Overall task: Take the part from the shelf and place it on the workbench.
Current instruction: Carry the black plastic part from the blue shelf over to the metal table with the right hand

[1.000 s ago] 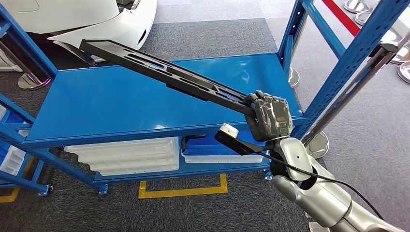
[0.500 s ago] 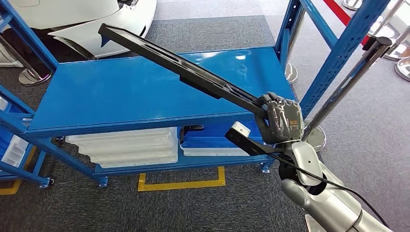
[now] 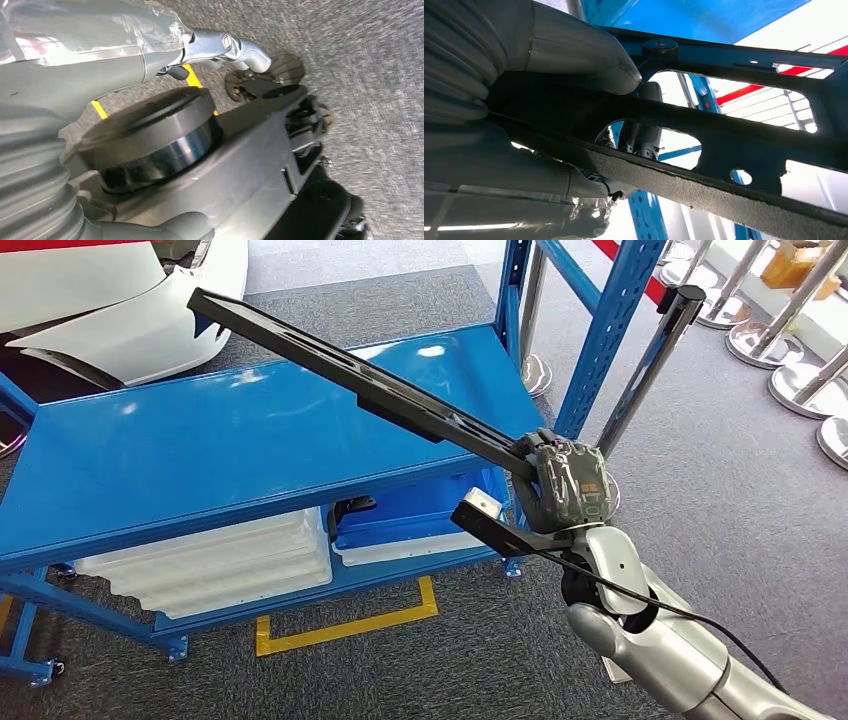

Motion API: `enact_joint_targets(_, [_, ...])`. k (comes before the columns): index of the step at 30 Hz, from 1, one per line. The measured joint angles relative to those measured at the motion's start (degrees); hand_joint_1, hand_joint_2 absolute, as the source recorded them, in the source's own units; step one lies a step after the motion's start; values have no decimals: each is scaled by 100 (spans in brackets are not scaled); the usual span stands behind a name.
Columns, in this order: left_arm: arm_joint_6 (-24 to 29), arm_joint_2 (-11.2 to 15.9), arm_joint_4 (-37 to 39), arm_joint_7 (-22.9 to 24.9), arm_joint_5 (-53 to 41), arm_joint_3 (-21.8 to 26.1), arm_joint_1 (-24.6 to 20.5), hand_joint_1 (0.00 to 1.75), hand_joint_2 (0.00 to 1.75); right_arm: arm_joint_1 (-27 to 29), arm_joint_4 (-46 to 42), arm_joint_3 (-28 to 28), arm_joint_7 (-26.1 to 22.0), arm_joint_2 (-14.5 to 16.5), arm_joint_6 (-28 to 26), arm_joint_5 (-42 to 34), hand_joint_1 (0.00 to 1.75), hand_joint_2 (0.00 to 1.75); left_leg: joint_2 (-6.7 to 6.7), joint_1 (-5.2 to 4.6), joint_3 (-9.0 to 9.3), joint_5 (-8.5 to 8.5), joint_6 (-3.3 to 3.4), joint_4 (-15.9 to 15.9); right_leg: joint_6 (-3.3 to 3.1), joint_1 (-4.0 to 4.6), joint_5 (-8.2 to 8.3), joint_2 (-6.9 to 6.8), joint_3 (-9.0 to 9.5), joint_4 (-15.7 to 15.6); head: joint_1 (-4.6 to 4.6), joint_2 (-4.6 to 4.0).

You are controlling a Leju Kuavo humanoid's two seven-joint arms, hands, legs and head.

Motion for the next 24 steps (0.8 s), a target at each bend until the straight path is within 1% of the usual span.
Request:
enact_joint_targets(1, [-1, -4, -1, 4, -10, -1, -8, 0, 175, 11, 0, -9, 5, -7, 1, 2, 175, 175, 57, 4, 14, 34, 9, -68, 28, 5, -3, -17, -12, -3, -11, 0])
enact_joint_targets(2, [0, -8, -1, 7, -18, -1, -19, 0, 175, 13, 0, -21, 8, -14, 1, 3, 175, 175, 110, 16, 26, 75, 28, -141, 49, 21, -63, -87, -57, 62, 5, 0])
enact_joint_targets(3, [0, -11, -1, 8, -22, -1, -30, 0, 175, 13, 0, -33, 8, -21, 1, 4, 175, 175, 164, 29, 32, 114, 44, -206, 64, 40, -187, -184, -150, 242, 40, 1])
enact_joint_targets(4, [1, -13, -1, 9, -25, -1, -36, 0, 175, 15, 0, -42, 8, -24, 1, 4, 175, 175, 212, 36, 27, 137, 56, -228, 73, 47, -365, -300, -293, 542, 85, 1])
enact_joint_targets(5, [1, -13, -1, 9, -25, 0, -36, 0, 175, 18, 0, -46, 10, -25, 2, 4, 175, 175, 257, 35, 10, 144, 67, -226, 84, 51, -547, -374, -465, 911, 132, 0])
enact_joint_targets(6, [2, -14, -1, 10, -26, -1, -32, 0, 175, 29, 0, -48, 15, -26, 2, 2, 175, 175, 308, 35, -8, 142, 66, -209, 98, 48, -672, -410, -616, 1248, 167, 1])
enact_joint_targets(7, [3, -14, -1, 10, -26, -1, -29, 0, 175, 41, 0, -48, 20, -28, 3, 0, 175, 175, 358, 35, -25, 137, 62, -188, 111, 42, -705, -430, -697, 1441, 199, 0])
enact_joint_targets(8, [5, -15, -1, 11, -27, -1, -29, 0, 175, 48, 0, -48, 24, -30, 2, -2, 175, 175, 410, 38, -39, 127, 52, -164, 125, 33, -627, -449, -671, 1415, 233, 1])
enact_joint_targets(9, [6, -16, -1, 11, -28, -1, -31, 0, 175, 51, 0, -50, 27, -31, 2, -3, 175, 175, 461, 42, -48, 110, 38, -135, 139, 23, -462, -480, -537, 1173, 267, 2])
enact_joint_targets(10, [6, -17, -1, 11, -29, -1, -35, 0, 175, 51, 0, -52, 27, -32, 1, -4, 175, 175, 510, 45, -54, 81, 15, -96, 151, 15, -289, -554, -339, 786, 297, 1])
enact_joint_targets(11, [6, -18, -1, 12, -29, -1, -40, 0, 175, 51, -1, -56, 29, -33, -1, -6, 175, 175, 552, 36, -65, 48, -15, -52, 148, 28, -166, -637, -158, 439, 326, 1])
enact_joint_targets(12, [5, -19, 0, 16, -29, 0, -45, 0, 175, 53, -2, -60, 33, -33, -1, -9, 175, 175, 584, 24, -78, 19, -46, -4, 122, 36, -99, -686, -38, 195, 344, 0])
enact_joint_targets(13, [5, -20, 1, 23, -29, 0, -50, 0, 175, 57, -2, -63, 39, -36, -2, -14, 175, 175, 614, 11, -89, -3, -74, 36, 89, 48, -94, -712, 6, 82, 342, -1])
enact_joint_targets(14, [5, -20, 1, 32, -28, -1, -54, 0, 175, 63, -3, -65, 45, -40, -2, -19, 175, 175, 642, -1, -98, -11, -98, 56, 48, 63, -103, -681, -3, 86, 330, -1])
enact_joint_targets(16, [5, -20, 1, 46, -26, -2, -59, 0, 175, 72, -2, -68, 53, -49, -1, -24, 175, 175, 687, 5, -97, -33, -137, 83, -15, 56, -83, -591, -30, 79, 291, 0])
enact_joint_targets(17, [5, -20, 1, 49, -25, -2, -61, 0, 175, 73, -2, -68, 53, -51, 0, -25, 175, 175, 649, 14, -115, -96, -164, 146, -41, 51, -70, -552, -38, 72, 278, 0])
enact_joint_targets(18, [5, -20, 1, 50, -24, -2, -62, 0, 175, 70, -3, -69, 53, -52, 1, -26, 175, 175, 576, 28, -175, -224, -192, 315, -63, 42, -56, -518, -44, 63, 255, 0])
enact_joint_targets(19, [5, -20, 1, 51, -23, -2, -61, 0, 175, 68, -3, -69, 53, -53, 2, -27, 175, 175, 482, 43, -287, -406, -220, 600, -80, 35, -45, -483, -49, 57, 224, 1])
enact_joint_targets(20, [5, -20, 1, 51, -23, -2, -54, 0, 175, 67, -3, -69, 53, -52, 2, -27, 175, 175, 396, 54, -441, -607, -242, 974, -91, 39, -38, -444, -57, 58, 187, 1])
enact_joint_targets(21, [5, -20, 1, 51, -22, -2, -45, 0, 175, 67, -3, -69, 53, -52, 3, -28, 175, 175, 349, 61, -603, -765, -253, 1347, -100, 45, -32, -400, -64, 59, 154, 2])
enact_joint_targets(22, [5, -20, 1, 51, -22, -2, -36, 0, 175, 67, -2, -69, 53, -52, 4, -28, 175, 175, 326, 63, -715, -832, -252, 1604, -107, 53, -27, -350, -69, 60, 131, 1])
enact_joint_targets(23, [5, -20, 1, 51, -22, -2, -30, 0, 175, 68, -2, -69, 53, -51, 4, -28, 175, 175, 313, 60, -745, -786, -238, 1665, -113, 62, -23, -296, -71, 60, 110, 1])
enact_joint_targets(24, [5, -20, 1, 51, -22, -2, -28, 0, 175, 67, -2, -69, 53, -51, 5, -28, 175, 175, 294, 53, -683, -641, -211, 1524, -116, 71, -18, -241, -70, 61, 86, 1])
